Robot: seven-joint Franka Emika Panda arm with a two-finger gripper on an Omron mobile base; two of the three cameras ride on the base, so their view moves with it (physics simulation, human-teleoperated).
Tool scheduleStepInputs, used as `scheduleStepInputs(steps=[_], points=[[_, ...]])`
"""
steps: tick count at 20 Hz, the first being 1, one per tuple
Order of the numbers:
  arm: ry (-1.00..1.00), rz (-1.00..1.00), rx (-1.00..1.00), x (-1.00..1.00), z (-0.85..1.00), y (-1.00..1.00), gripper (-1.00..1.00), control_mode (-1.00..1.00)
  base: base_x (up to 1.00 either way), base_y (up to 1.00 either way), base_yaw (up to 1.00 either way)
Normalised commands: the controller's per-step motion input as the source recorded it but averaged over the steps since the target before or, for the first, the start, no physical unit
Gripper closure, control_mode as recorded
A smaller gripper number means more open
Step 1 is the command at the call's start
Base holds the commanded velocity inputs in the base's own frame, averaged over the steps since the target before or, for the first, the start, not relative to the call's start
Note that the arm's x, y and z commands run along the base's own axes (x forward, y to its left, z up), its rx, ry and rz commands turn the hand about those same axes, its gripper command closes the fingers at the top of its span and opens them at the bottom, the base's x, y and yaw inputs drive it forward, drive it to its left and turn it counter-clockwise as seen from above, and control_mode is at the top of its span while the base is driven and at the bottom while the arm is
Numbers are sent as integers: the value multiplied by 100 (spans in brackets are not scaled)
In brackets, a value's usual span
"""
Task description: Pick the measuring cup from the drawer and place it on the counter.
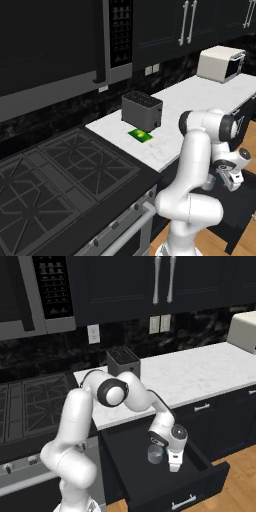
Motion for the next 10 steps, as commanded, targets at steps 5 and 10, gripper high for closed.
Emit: scheduleStepInputs(steps=[5,10], points=[[0,-4,0,1,-34,0,100,-100,0,0,0],[0,0,0,-38,5,-1,100,-100,0,0,0]])
